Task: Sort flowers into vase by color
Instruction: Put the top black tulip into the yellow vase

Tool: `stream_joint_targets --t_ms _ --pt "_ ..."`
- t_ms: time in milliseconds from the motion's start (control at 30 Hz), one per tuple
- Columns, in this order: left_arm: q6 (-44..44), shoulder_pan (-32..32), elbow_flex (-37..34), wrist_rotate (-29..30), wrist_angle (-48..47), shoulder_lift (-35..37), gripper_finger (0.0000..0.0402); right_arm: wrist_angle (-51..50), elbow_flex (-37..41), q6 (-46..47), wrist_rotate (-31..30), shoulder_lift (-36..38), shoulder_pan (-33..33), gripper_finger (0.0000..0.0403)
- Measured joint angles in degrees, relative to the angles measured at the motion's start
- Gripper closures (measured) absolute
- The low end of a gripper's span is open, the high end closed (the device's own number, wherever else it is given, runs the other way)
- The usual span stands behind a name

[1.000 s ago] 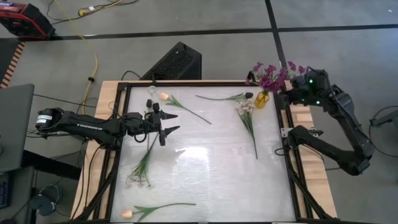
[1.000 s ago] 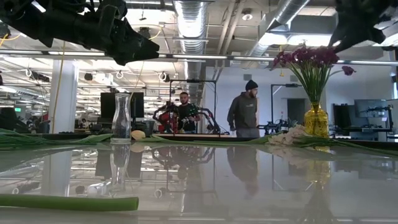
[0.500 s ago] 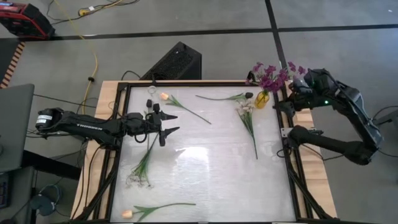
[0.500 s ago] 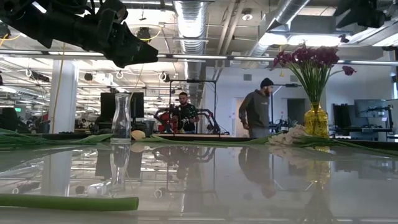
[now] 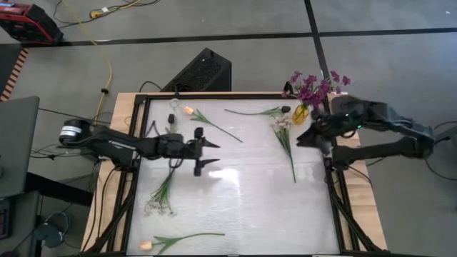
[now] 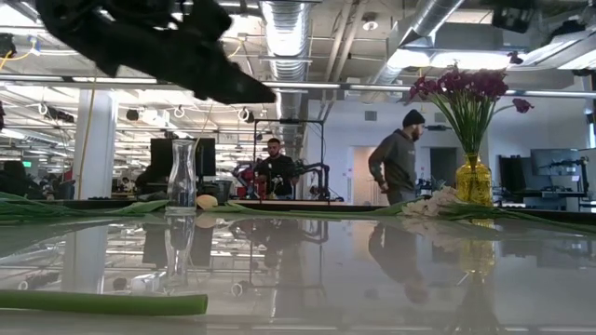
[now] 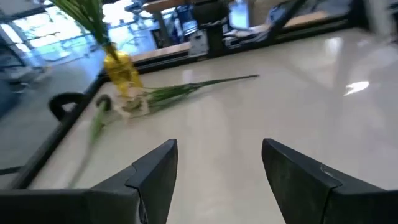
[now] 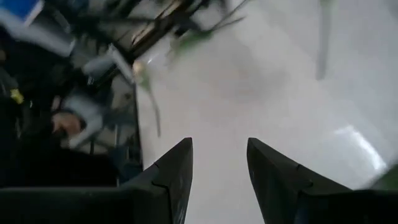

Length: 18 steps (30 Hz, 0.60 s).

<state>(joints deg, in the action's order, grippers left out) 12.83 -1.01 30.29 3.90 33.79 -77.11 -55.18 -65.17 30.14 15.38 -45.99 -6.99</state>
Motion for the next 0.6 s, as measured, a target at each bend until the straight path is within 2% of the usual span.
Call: stream_joint_targets --t_ms 200,333,600 --pt "8.62 -2.76 11.65 5.46 -5.98 -9.69 0.0178 0.77 0.12 2.83 -7.98 -9.47 14.60 0.0226" --pt "12.21 -6.66 21.58 3.71 -13.35 -16.98 0.0178 0.78 0.12 2.86 -11.17 -15.52 22.62 0.0226" --pt "16.67 -17.05 39.14 -1.24 -20.29 -32.03 0.0178 0.94 0.12 5.85 -22.80 -24.57 34.22 0.0226"
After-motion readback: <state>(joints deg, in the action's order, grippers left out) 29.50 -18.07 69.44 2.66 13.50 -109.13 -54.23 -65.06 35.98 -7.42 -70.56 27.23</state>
